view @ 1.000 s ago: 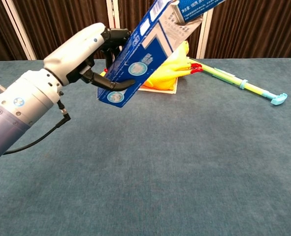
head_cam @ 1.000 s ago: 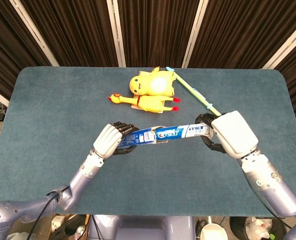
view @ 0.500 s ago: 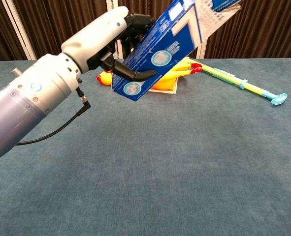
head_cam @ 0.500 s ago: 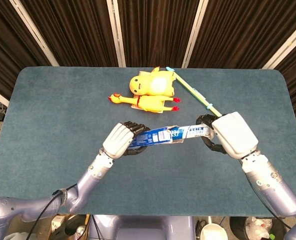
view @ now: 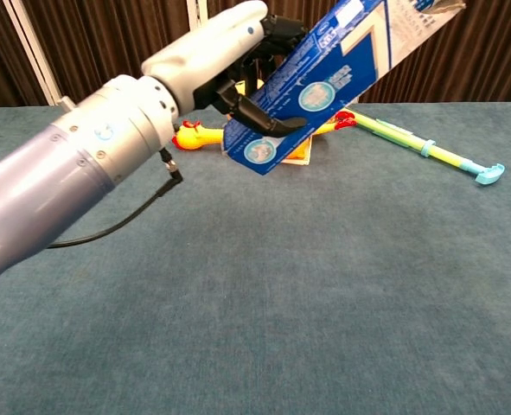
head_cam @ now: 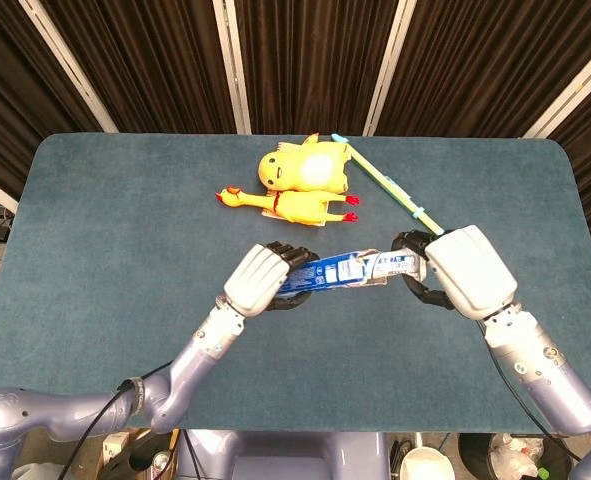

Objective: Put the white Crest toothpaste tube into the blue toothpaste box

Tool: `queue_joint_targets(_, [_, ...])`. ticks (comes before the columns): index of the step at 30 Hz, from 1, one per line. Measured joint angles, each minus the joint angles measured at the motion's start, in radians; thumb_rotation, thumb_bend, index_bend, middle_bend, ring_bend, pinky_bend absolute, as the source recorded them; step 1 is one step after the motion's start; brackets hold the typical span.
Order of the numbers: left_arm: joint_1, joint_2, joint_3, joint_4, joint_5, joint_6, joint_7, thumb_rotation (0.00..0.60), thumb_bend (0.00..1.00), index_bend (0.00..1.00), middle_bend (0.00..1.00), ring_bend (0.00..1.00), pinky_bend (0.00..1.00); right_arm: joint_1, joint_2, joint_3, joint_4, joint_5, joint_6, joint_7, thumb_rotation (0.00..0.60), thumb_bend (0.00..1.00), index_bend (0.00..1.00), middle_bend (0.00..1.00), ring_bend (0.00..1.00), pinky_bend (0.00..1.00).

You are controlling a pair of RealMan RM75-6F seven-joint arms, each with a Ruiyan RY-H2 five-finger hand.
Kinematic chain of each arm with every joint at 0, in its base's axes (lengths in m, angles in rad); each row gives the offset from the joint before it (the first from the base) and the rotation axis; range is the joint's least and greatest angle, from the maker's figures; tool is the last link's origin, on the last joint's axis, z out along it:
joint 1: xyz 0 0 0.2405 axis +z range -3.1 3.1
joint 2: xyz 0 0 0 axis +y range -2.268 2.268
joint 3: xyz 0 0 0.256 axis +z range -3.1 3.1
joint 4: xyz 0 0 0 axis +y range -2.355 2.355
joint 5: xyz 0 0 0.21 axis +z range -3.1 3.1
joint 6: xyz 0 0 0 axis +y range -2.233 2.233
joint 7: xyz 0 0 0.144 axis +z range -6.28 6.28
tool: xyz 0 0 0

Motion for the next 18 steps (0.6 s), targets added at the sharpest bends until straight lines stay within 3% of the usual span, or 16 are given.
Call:
queue_joint_targets(15, [-0.068, -0.112, -0.058, 0.11, -0.007, 0.001, -0.025, 0.6, 0.41, 0.39, 0.56, 0.53, 0.55, 0.003, -0.014, 0.002, 0.014, -0.055, 0.021, -0.005, 0.6, 0.63, 1.0, 0.86, 0.79, 0.75])
queue_joint_targets(18, [-0.082, -0.125, -0.07, 0.116, -0.013, -0.004, -0.025, 0.6, 0.41, 0.39, 0.56, 0.53, 0.55, 0.003, -0.019, -0.001, 0.026, -0.066, 0.025, -0.018, 0.6, 0.63, 0.96, 0.86, 0.74, 0.75])
